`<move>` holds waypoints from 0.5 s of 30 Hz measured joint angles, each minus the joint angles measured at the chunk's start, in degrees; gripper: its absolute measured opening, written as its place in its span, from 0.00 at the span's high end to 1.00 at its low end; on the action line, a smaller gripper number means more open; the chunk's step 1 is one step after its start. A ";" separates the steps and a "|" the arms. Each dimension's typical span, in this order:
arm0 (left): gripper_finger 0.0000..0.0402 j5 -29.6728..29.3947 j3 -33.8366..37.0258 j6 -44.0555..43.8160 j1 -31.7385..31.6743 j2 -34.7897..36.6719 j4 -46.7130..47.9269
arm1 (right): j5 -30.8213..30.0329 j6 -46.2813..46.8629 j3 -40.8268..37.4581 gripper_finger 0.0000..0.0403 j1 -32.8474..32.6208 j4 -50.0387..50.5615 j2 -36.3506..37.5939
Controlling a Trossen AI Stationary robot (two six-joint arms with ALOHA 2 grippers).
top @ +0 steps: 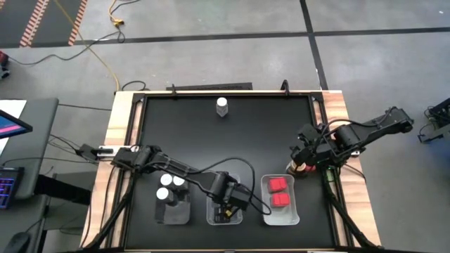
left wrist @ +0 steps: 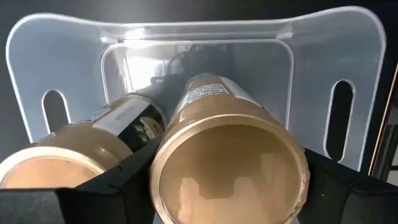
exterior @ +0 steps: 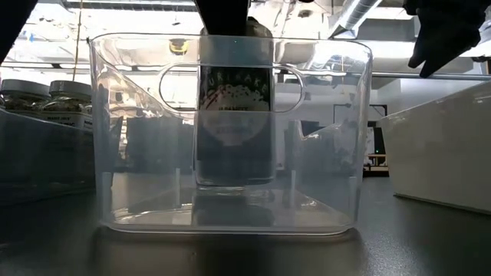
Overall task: Sort spices by type
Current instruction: Put the top golden seasoning bottle into the transparent bin
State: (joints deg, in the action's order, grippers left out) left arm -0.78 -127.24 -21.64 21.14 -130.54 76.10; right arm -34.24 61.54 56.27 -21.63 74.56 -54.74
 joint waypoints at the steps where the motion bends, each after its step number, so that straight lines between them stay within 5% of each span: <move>1: 0.31 0.00 0.00 0.21 -0.15 0.00 0.02 | 0.00 0.00 0.00 0.15 0.03 0.00 0.00; 15: 0.31 -0.50 0.00 2.95 -2.24 0.04 -2.13 | -0.03 0.00 0.00 0.15 0.03 -0.04 0.00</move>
State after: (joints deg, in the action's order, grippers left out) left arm -1.28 -127.24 -18.69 18.90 -130.50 73.97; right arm -34.26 61.54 56.27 -21.61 74.52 -54.74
